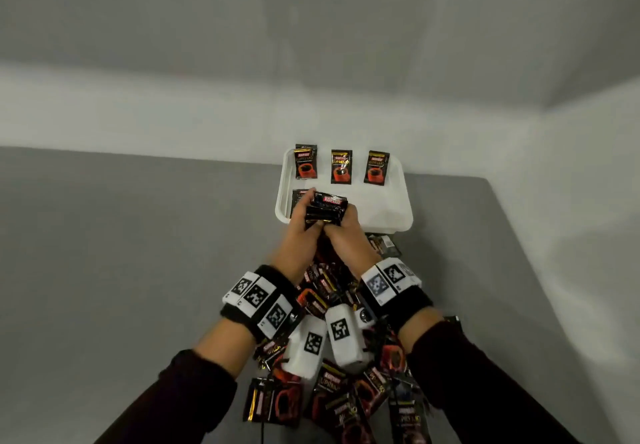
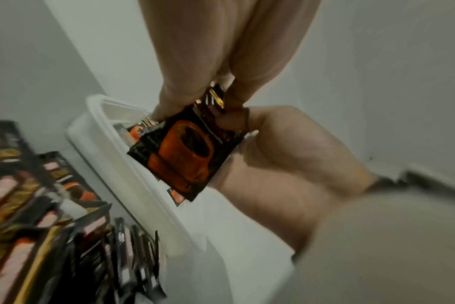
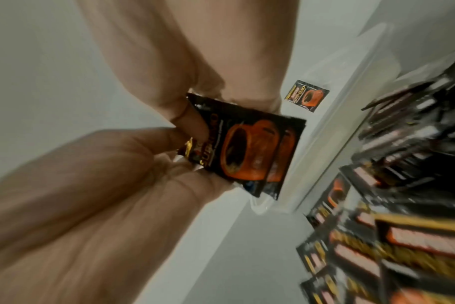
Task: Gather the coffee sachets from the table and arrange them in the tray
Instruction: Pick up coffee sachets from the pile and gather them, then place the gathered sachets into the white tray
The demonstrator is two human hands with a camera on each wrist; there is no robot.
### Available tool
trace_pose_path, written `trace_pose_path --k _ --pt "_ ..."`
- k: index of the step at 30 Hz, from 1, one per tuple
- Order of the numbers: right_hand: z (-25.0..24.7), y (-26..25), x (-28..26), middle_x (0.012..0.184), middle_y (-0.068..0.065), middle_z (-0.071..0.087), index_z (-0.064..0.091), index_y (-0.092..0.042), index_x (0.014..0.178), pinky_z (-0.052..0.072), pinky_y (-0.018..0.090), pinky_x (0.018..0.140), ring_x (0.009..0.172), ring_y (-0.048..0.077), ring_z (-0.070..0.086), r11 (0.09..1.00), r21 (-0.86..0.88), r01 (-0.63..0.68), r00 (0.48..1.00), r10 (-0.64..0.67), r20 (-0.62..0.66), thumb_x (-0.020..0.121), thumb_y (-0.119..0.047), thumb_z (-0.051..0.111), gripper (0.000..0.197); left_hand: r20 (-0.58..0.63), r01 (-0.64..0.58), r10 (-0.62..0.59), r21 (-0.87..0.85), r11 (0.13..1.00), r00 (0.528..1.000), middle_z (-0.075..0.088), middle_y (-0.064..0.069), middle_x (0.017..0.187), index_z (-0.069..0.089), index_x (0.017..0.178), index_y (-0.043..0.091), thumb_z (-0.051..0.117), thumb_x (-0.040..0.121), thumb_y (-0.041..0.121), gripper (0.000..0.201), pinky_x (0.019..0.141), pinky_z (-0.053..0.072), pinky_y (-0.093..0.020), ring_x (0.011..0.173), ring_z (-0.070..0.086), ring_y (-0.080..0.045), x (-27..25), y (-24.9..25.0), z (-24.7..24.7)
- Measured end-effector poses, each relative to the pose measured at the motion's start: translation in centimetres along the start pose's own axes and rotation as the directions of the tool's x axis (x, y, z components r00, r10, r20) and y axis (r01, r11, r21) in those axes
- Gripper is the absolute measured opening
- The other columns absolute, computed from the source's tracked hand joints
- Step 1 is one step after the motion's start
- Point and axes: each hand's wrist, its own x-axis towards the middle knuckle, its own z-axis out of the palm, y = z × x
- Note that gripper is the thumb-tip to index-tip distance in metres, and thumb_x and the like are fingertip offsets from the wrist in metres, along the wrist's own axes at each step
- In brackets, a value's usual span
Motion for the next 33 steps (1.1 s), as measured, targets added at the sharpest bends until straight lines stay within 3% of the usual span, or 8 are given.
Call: trace_pose_path --k 4,6,8,13,22,25,29,33 --pt "-1.7 -1.8 3.9 0.092 -0.006 0.057 0.044 -0.024 0.092 0.051 0.012 0.066 0.083 -0.001 0.06 0.992 0.069 0.103 0.994 -0.104 0.02 0.084 0.008 0.049 0.033 -0.001 -0.035 0.035 0.087 0.996 0.999 0.048 -0.011 0.136 0.028 0.142 0.027 0.035 0.086 -0.016 0.071 0.1 0.045 -0.044 0.12 0.052 -0.024 5.0 0.6 1.2" --pt "-2.4 -2.1 5.7 0.094 -0.005 0.058 0.045 -0.022 0.1 0.052 0.012 0.069 0.09 0.005 0.06 0.994 -0.008 0.105 0.992 -0.105 0.073 0.086 0.005 0.052 0.031 0.017 -0.034 0.032 0.151 0.988 0.999 0.053 -0.007 0.128 0.027 0.142 0.022 0.038 0.085 -0.016 0.07 0.094 0.049 -0.036 0.11 0.057 -0.014 7.2 0.6 1.0" --pt "-3.1 -2.2 7.7 0.107 0.009 0.06 0.043 -0.003 0.115 0.053 0.027 0.084 0.102 0.019 0.059 0.984 -0.136 0.113 0.989 -0.099 0.108 0.085 0.003 0.056 0.033 0.045 -0.037 0.027 0.233 0.972 0.999 0.055 -0.004 0.122 0.031 0.14 0.014 0.046 0.084 -0.014 0.064 0.089 0.048 -0.025 0.102 0.058 -0.007 9.3 0.6 0.6" --pt "-5.0 -2.0 11.8 0.098 0.015 0.066 0.062 -0.001 0.101 0.05 0.032 0.081 0.091 0.025 0.062 0.863 -0.449 0.232 0.972 -0.184 0.149 0.084 0.003 0.055 0.018 0.101 -0.135 0.097 0.51 0.849 0.99 0.06 0.001 0.104 0.054 0.118 0.006 0.062 0.08 -0.007 0.041 0.08 0.047 -0.012 0.101 0.06 -0.02 13.5 0.3 0.8" --pt "-5.6 4.0 14.5 0.111 0.011 0.064 0.056 -0.008 0.112 0.041 0.023 0.078 0.101 0.025 0.06 0.815 -0.573 -0.091 0.996 0.066 -0.065 0.085 -0.012 0.06 0.028 0.095 -0.037 -0.026 0.608 0.793 0.995 0.061 0.007 0.093 0.055 0.105 0.019 0.063 0.081 0.003 0.029 0.066 0.046 -0.007 0.092 0.06 -0.015 15.7 -4.8 1.0" --pt "-5.6 5.1 14.4 0.117 0.013 0.061 0.052 -0.006 0.118 0.043 0.027 0.086 0.106 0.026 0.058 0.825 -0.546 -0.145 0.989 0.143 -0.046 0.084 -0.007 0.058 0.035 0.103 0.041 -0.143 0.657 0.753 0.984 0.061 -0.004 0.105 0.047 0.121 0.014 0.06 0.082 0.001 0.043 0.085 0.052 -0.026 0.099 0.06 -0.019 15.5 -5.4 0.6" --pt "-5.5 5.5 14.2 0.124 0.017 0.055 0.033 -0.007 0.134 0.047 0.031 0.089 0.111 0.028 0.056 0.868 -0.451 -0.209 0.973 0.231 -0.007 0.085 -0.001 0.055 0.054 0.163 0.082 -0.233 0.626 0.775 0.959 0.055 -0.001 0.1 0.022 0.141 0.011 0.062 0.079 -0.005 0.076 0.07 0.05 -0.015 0.088 0.058 -0.013 15.4 -5.3 0.1" --pt "-5.1 5.6 14.5 0.122 0.015 0.057 0.037 -0.003 0.132 0.046 0.034 0.095 0.111 0.028 0.056 0.869 -0.466 -0.168 0.982 0.19 0.0 0.089 -0.006 0.052 0.045 0.123 0.088 -0.23 0.678 0.729 0.965 0.059 -0.013 0.107 0.017 0.144 0.013 0.053 0.084 -0.008 0.073 0.078 0.052 -0.025 0.093 0.06 -0.023 15.4 -5.5 -0.2"
